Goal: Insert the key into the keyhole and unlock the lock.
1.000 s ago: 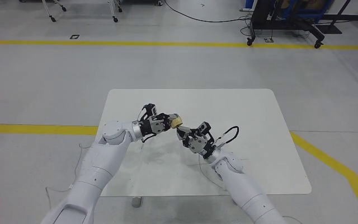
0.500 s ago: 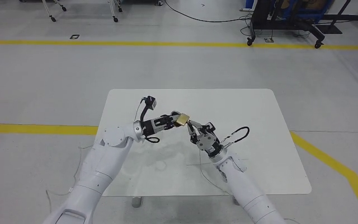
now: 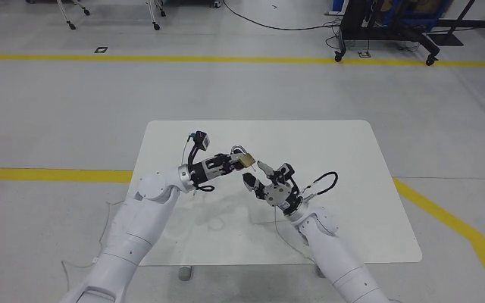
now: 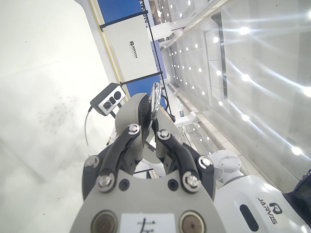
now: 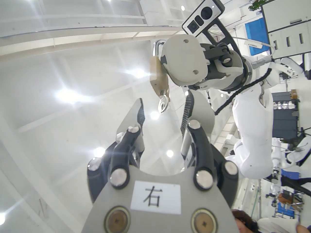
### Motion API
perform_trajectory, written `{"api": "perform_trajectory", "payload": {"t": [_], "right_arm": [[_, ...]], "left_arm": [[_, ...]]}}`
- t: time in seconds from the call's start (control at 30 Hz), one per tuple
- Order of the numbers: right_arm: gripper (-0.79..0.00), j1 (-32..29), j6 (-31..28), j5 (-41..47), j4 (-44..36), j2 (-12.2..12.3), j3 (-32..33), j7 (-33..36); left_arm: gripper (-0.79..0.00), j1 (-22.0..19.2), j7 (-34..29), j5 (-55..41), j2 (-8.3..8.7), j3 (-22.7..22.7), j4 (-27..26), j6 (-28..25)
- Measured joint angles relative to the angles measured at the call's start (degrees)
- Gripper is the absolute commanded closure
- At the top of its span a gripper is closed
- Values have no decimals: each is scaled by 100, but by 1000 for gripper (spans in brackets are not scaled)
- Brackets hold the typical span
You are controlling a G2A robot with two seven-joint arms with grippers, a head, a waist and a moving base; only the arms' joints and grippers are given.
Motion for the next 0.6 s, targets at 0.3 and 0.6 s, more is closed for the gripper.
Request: {"api": "perform_trajectory", "payload": {"t": [0.3, 0.6], "right_arm": [[-785, -1184, -952, -1857, -1297, 340, 1251, -671], [-785, -3089, -1962, -3205, -3186, 533, 3114, -2065]], "left_arm": [[0, -20, -7, 167, -4, 95, 37, 63], [0, -62, 118, 973, -83, 648, -62, 165]]}}
